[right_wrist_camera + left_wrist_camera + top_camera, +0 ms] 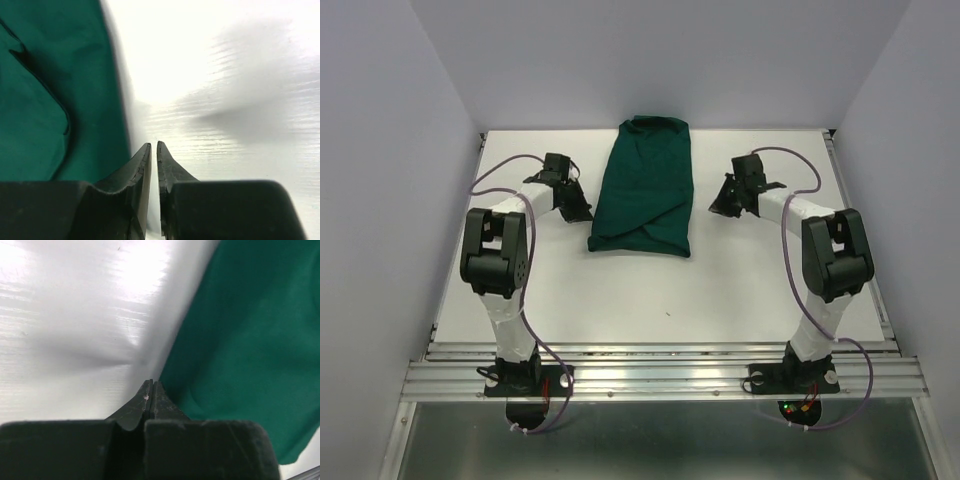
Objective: Prepare the surgical pack
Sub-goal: Pack the surgical kit at the center of the board.
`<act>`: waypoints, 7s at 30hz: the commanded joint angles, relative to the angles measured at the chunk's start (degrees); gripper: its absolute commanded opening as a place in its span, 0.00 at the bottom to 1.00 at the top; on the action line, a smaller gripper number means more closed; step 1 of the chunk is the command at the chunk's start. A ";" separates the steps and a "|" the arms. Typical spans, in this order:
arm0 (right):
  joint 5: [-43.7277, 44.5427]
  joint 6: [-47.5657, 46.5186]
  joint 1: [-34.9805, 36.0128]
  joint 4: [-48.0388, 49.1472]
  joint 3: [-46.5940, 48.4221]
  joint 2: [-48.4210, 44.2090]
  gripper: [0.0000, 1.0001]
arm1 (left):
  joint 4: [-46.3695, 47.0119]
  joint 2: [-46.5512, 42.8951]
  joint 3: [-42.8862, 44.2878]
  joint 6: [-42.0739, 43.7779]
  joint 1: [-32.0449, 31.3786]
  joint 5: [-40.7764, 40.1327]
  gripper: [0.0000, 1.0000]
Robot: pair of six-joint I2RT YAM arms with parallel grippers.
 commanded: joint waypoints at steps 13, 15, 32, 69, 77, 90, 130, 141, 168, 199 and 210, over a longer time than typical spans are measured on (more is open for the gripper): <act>-7.20 -4.68 4.61 -1.46 4.46 5.22 0.14 | 0.94 -5.14 -4.55 -3.24 -12.09 -2.90 0.00; -4.23 -6.96 4.61 -3.21 5.25 4.43 0.15 | 0.94 -6.02 -5.95 -4.82 -14.72 -3.43 0.00; 4.68 -11.90 -4.10 -13.87 9.83 -8.75 0.18 | -7.14 -16.99 -6.05 -0.17 -27.14 -3.07 0.00; 1.76 -2.75 14.54 -8.49 -17.69 -25.28 0.13 | -1.00 3.56 12.24 -1.13 -3.75 -0.62 0.47; 3.08 -2.93 12.80 -9.28 -16.02 -25.37 0.14 | -0.11 9.52 16.36 -2.54 -3.75 -2.64 0.51; 5.11 -4.95 1.01 -14.82 -21.02 -27.75 0.13 | -3.27 17.96 22.69 -3.06 -3.93 -4.74 0.00; -1.49 -13.56 2.42 -3.83 -9.16 -8.31 0.14 | -8.55 -12.71 -7.54 -0.95 14.08 -19.33 0.67; -2.01 -12.86 2.42 -5.86 -8.99 -10.96 0.14 | -5.66 -2.87 -4.73 -1.66 16.99 -15.83 0.65; -5.61 -8.91 2.42 -1.81 -8.64 -2.43 0.13 | -1.80 -17.27 5.28 3.27 -16.03 -4.32 0.00; -18.27 3.04 3.47 10.13 -14.08 -1.11 0.13 | 15.17 1.53 32.53 -7.90 -39.70 17.57 0.00; -21.79 6.91 3.47 15.32 -16.63 -2.17 0.13 | 14.74 3.90 30.86 -7.55 -39.52 16.79 0.00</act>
